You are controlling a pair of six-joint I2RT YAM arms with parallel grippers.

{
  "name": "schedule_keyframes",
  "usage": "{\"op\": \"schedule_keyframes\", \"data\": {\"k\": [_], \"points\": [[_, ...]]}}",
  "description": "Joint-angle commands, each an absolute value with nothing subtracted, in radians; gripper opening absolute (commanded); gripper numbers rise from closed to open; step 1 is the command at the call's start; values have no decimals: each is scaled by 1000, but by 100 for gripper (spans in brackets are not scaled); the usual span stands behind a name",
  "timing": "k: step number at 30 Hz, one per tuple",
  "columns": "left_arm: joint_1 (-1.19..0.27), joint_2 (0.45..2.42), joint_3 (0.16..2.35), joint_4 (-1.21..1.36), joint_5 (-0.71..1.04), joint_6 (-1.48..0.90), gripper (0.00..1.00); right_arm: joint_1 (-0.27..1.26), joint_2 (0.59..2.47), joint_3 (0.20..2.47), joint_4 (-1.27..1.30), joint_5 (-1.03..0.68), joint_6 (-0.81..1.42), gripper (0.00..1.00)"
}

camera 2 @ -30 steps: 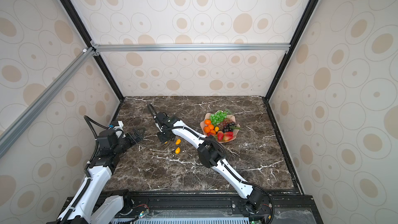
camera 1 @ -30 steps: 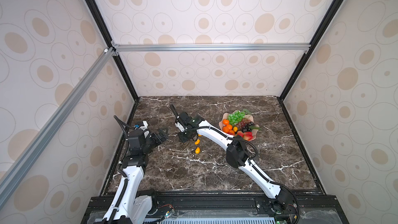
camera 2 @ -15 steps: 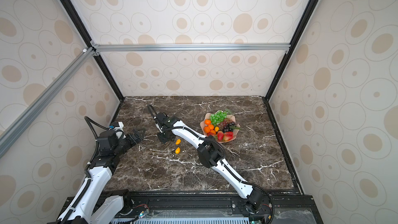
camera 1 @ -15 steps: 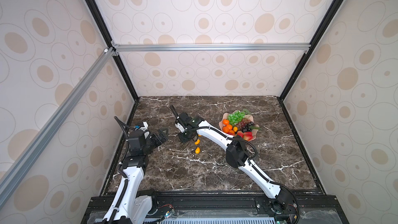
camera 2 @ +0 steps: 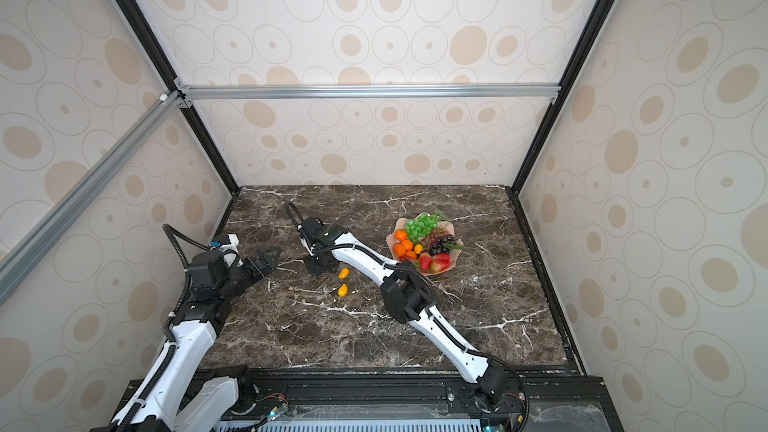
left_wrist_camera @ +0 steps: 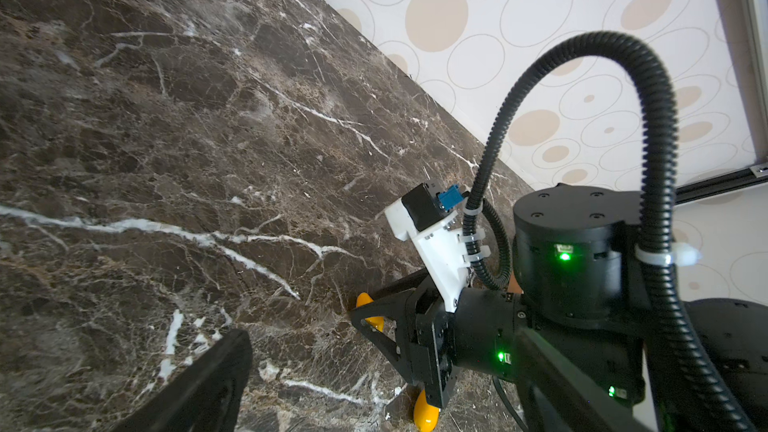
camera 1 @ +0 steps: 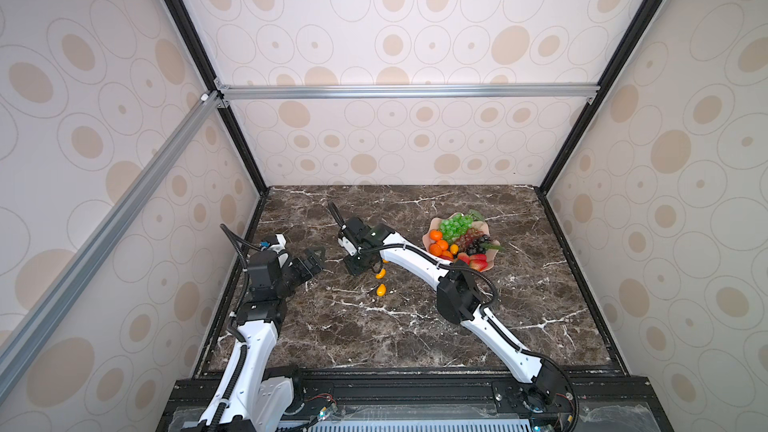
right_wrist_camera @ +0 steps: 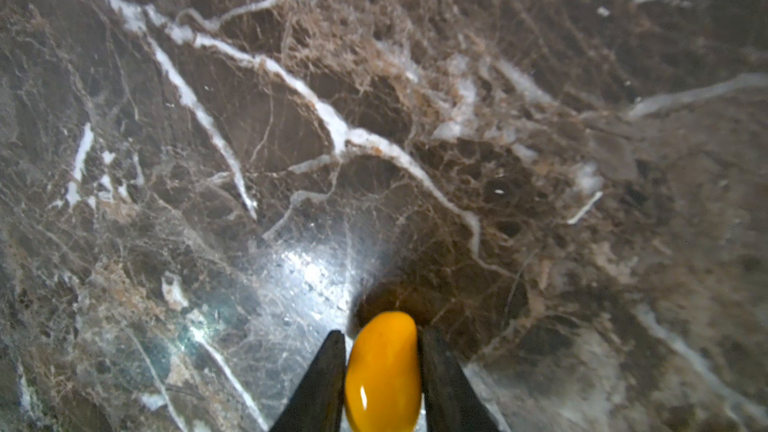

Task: Place and organize the fake fruits in the fruit bowl
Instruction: 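Lift the yellow fruit with the right gripper and carry it to the bowl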

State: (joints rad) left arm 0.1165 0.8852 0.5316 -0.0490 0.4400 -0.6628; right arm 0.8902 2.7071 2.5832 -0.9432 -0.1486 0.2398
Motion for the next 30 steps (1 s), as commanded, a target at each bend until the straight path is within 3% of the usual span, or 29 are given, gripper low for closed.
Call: {"op": "schedule_keyframes", "data": {"k": [1, 11, 30], "points": [[124, 890, 552, -27, 452, -670, 98, 897, 2679, 2550, -980, -139, 249, 32], [113, 897, 570, 8, 502, -695, 98, 891, 2541, 2450, -911, -144, 278, 30], [-201, 1028, 604, 193, 436, -691, 98, 767, 1938, 1646, -570, -85, 368, 28]]}}
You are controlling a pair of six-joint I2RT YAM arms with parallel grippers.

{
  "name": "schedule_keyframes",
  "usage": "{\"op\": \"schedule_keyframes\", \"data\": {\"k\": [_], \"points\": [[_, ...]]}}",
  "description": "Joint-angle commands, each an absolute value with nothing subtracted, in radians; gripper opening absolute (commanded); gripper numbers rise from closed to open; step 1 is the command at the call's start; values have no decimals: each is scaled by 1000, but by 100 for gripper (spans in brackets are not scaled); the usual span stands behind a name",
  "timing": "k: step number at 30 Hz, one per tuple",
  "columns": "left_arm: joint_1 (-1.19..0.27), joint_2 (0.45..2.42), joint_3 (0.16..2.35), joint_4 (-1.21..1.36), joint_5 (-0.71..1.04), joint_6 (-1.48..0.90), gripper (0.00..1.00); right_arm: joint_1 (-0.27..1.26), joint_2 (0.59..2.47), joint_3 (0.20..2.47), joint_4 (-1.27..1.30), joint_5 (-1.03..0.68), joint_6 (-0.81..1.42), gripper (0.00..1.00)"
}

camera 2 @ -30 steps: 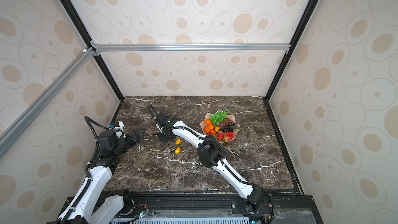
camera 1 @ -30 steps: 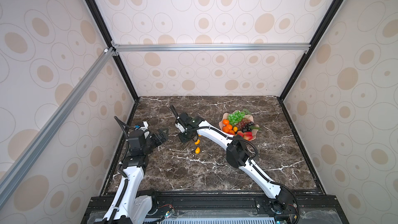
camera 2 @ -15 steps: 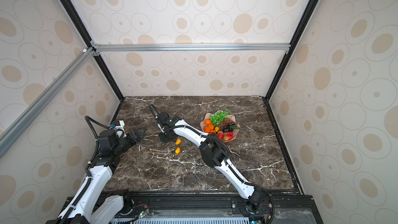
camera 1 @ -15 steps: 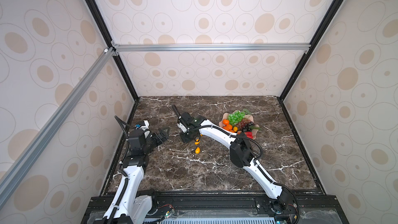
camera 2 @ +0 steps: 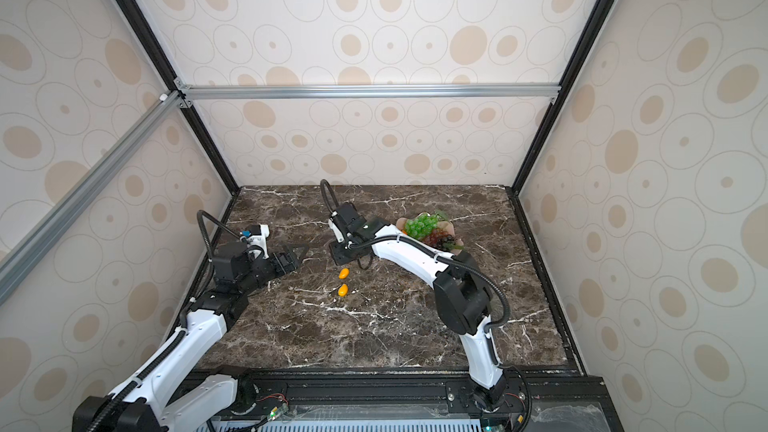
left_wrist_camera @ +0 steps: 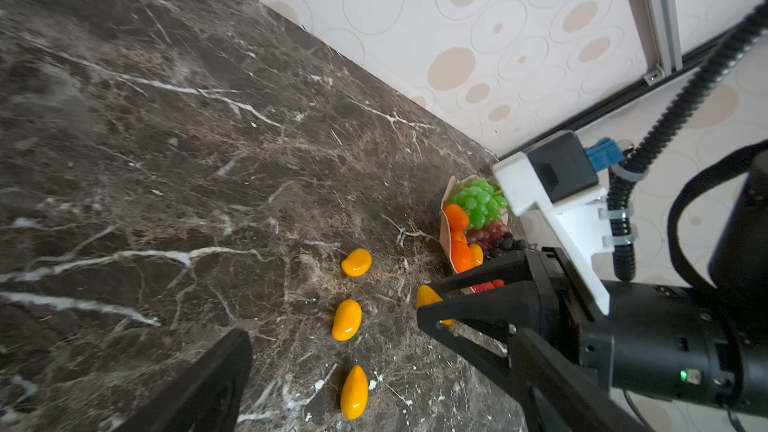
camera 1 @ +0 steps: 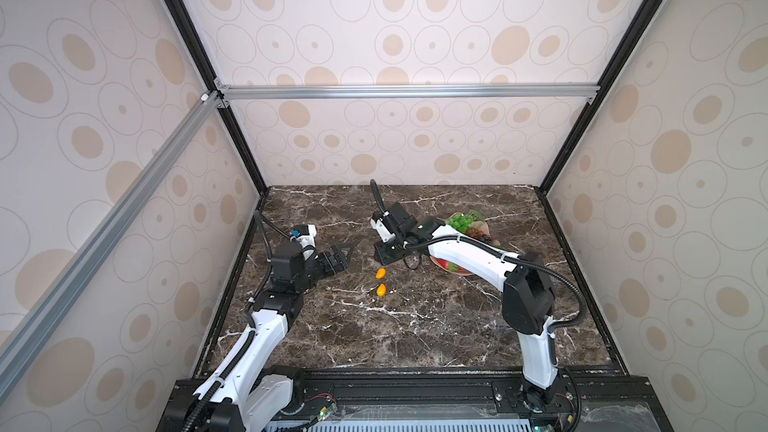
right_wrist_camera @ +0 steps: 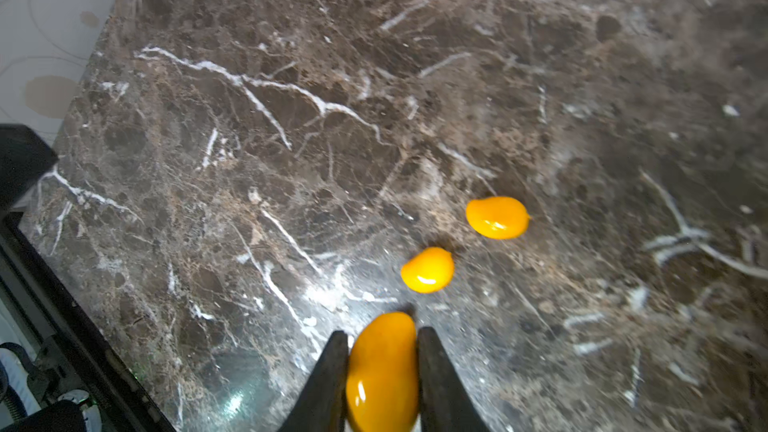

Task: Place and organize the fake fruits in the fruit bowl
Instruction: 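Lift the yellow fruit with the right gripper and carry it to the bowl, then lower the yellow fruit into the bowl beside the oranges with the right gripper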

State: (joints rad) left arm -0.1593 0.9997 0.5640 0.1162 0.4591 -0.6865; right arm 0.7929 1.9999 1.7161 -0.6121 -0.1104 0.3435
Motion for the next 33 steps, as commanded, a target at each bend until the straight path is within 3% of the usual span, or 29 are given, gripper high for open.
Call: {"op": "schedule_keyframes", "data": {"k": [1, 17, 24, 33], "points": [[-227, 1045, 607, 214, 425, -693, 98, 754, 1909, 1607, -559, -81, 372, 28], [-545, 1414, 840, 368, 340, -672, 98, 507, 1684, 1366, -549, -18, 397, 27], [-622, 1552, 954, 388, 320, -658, 98, 454, 1751, 1408, -594, 79, 352, 27], [-640, 1593, 967, 397, 296, -662, 98, 440, 1879, 1489, -637, 160, 288, 26]]}}
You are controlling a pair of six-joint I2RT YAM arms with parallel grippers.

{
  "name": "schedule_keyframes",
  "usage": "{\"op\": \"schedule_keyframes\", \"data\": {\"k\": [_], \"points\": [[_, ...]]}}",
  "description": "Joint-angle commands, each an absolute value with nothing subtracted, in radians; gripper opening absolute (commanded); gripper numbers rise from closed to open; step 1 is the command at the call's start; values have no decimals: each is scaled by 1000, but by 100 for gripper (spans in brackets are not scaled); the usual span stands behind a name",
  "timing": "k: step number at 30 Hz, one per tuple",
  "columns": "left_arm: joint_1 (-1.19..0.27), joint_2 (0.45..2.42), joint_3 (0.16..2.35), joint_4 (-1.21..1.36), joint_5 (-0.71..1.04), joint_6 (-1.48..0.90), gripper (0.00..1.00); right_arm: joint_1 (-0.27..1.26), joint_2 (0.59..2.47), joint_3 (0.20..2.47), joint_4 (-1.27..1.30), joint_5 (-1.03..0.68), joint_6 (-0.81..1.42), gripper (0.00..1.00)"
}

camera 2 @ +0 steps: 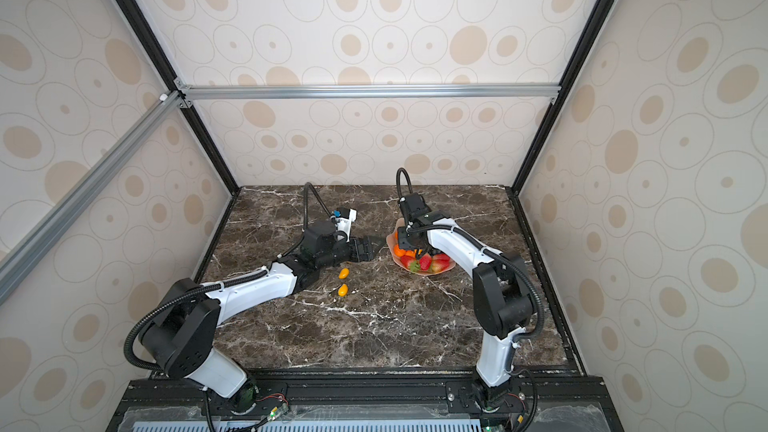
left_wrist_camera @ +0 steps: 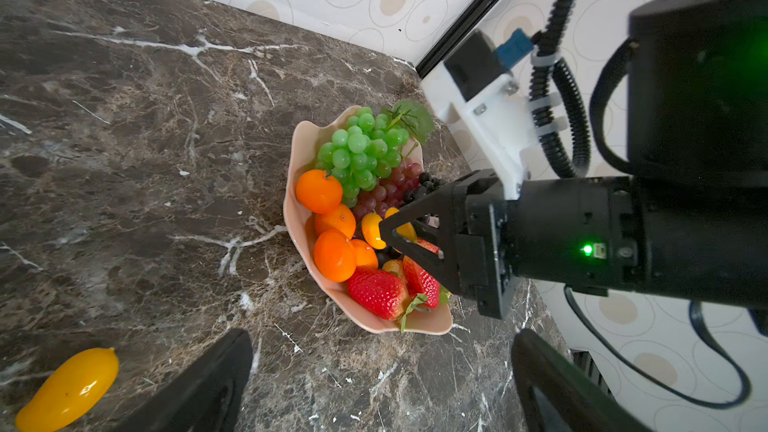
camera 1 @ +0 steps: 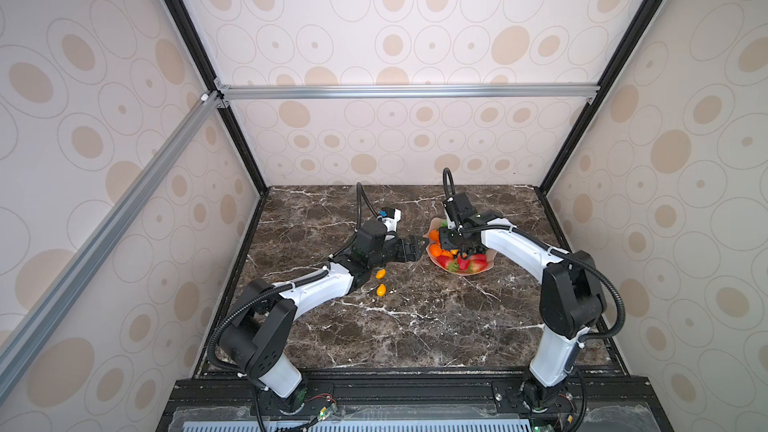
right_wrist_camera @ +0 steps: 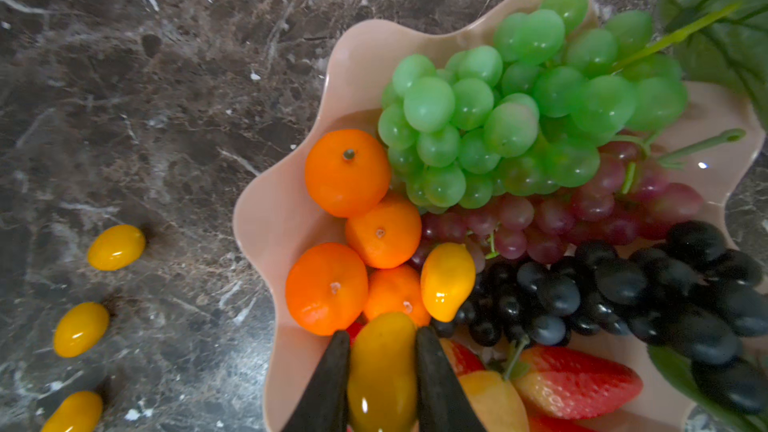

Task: Place and organize the fake fruits in the fruit bowl
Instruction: 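Lower the yellow fruit into the bowl beside the oranges with the right gripper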

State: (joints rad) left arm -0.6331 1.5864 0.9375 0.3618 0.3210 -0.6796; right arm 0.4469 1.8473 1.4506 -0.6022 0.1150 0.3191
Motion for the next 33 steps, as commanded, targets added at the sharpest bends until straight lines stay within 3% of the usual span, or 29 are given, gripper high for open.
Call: {"op": "schedule_keyframes", "data": {"k": [1, 19, 33], "points": [[-640, 1592, 958, 401, 289, -663, 98, 435, 1890, 1494, -637, 163, 289, 26], [-641, 1598, 940, 409, 290, -672, 98, 405, 2008, 1557, -647, 145, 276, 26], [-644, 1607, 942, 427, 304, -688, 98, 404, 1988, 1555, -663, 118, 278, 36]]}}
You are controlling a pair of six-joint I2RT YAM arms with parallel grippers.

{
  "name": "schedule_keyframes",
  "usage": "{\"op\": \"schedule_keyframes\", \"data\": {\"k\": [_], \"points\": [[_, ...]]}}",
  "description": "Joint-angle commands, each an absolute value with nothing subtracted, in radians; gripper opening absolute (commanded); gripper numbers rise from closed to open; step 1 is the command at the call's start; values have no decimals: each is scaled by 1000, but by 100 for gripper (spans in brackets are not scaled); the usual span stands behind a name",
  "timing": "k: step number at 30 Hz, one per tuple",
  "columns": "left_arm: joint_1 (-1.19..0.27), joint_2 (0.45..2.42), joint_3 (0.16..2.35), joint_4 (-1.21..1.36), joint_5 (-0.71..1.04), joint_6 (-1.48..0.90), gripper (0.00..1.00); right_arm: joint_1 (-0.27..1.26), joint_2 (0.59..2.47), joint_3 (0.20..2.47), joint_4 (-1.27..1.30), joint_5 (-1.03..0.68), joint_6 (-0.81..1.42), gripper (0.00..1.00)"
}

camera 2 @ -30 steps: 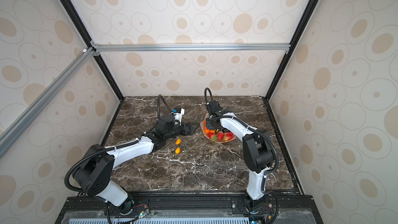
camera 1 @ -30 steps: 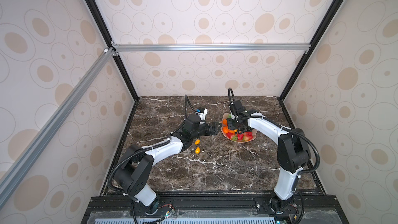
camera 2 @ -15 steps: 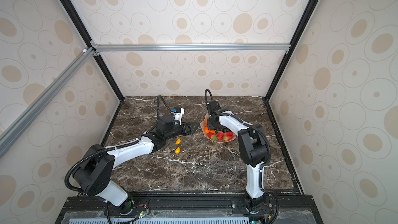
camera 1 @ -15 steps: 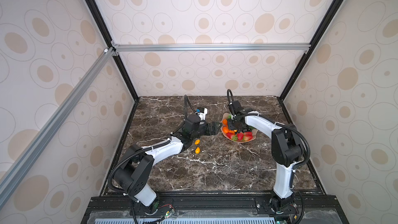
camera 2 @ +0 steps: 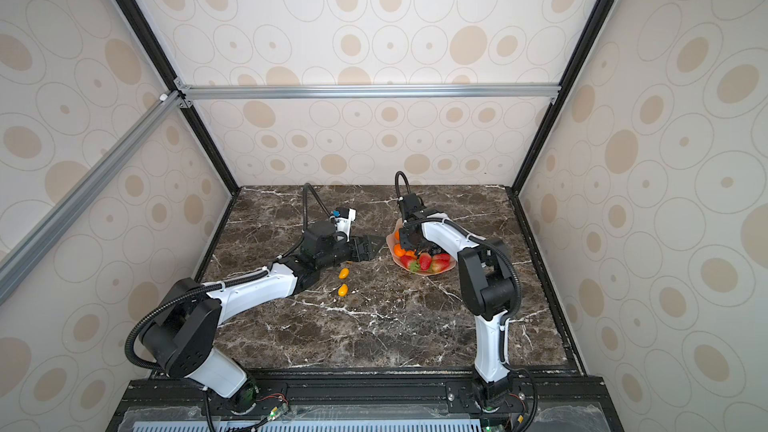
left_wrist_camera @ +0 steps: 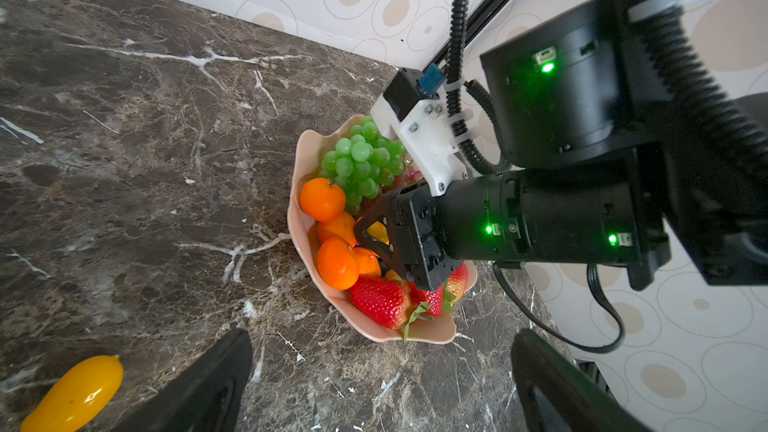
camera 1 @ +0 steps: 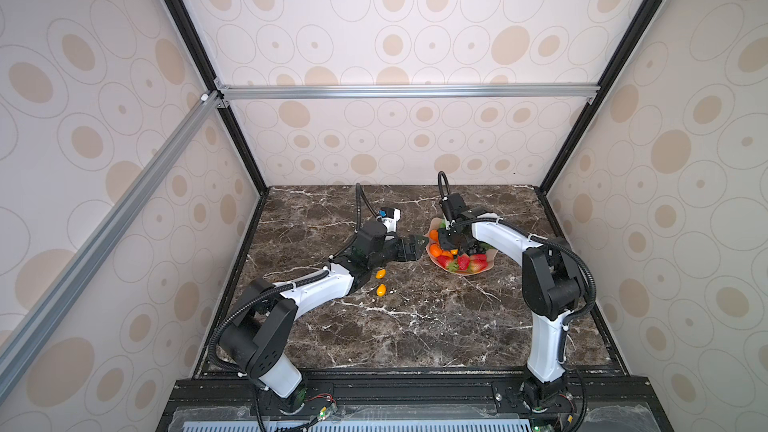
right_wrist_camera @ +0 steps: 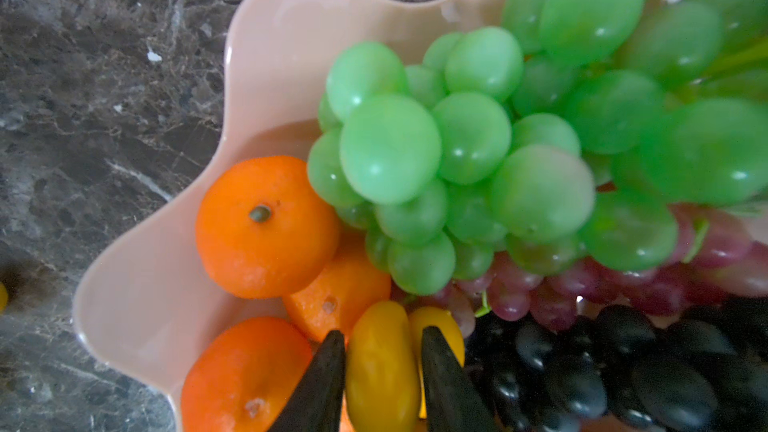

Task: Place and organize the fake fruits in the fruit bowl
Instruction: 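Lower the yellow fruit into the bowl beside the oranges with the right gripper, then open the right gripper and move it back over the yellow fruits on the table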

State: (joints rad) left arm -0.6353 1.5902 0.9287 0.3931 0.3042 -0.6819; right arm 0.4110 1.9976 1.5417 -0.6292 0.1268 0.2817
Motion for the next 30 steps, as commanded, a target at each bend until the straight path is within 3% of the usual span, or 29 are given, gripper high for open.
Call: {"op": "schedule_keyframes", "data": {"k": [1, 10, 19, 30], "points": [[-644, 1606, 945, 425, 305, -688, 98, 404, 1978, 1552, -663, 116, 280, 38], [-643, 1557, 954, 353, 259, -639, 98, 407, 1838, 1501, -665, 128, 287, 48], [-611, 1442, 888, 302, 203, -621, 98, 480, 1707, 1404, -595, 82, 302, 48], [-475, 1287, 730, 287, 214, -649, 98, 667, 1819, 1496, -572, 44, 352, 46]]}}
